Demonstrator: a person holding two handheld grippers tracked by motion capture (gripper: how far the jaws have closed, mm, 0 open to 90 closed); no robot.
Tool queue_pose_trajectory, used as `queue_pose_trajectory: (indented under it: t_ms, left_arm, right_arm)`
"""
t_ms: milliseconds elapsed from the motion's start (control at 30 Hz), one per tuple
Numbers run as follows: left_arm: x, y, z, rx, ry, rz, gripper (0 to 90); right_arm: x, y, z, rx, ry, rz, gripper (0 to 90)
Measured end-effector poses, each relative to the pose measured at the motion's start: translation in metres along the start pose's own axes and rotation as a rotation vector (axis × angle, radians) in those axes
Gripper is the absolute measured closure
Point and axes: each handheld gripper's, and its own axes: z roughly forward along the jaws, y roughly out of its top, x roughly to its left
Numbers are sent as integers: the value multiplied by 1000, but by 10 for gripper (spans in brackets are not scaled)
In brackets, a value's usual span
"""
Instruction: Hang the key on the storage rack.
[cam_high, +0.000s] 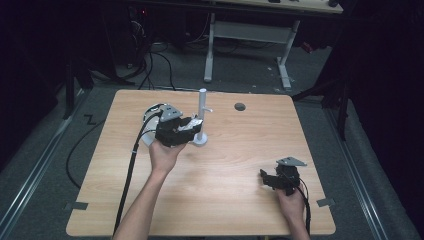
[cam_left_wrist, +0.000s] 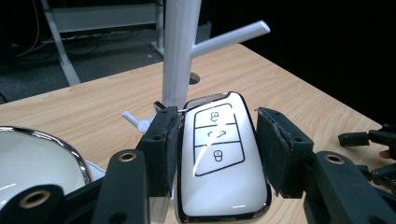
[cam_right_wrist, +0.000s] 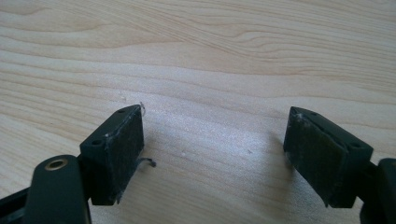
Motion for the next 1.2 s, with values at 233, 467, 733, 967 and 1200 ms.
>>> queue_pose_trajectory:
  t_ms: [233,467,733,967,1200]
  left_arm:
    - [-2,-10,5,13,8,2,505]
    - [-2,-19,9,29,21,4,505]
    - [0,-25,12,38,26,-8,504]
    - [1,-27,15,45,38,-3,504]
    - [4,-32,17,55,50,-7,504]
  right_arm:
    - [0,0,0,0,0,1,203]
    - [0,0,0,0,0,1,203]
    - [0,0,0,0,0,0,203]
    - [0,0,0,0,0,1,203]
    - [0,0,0,0,0,0,203]
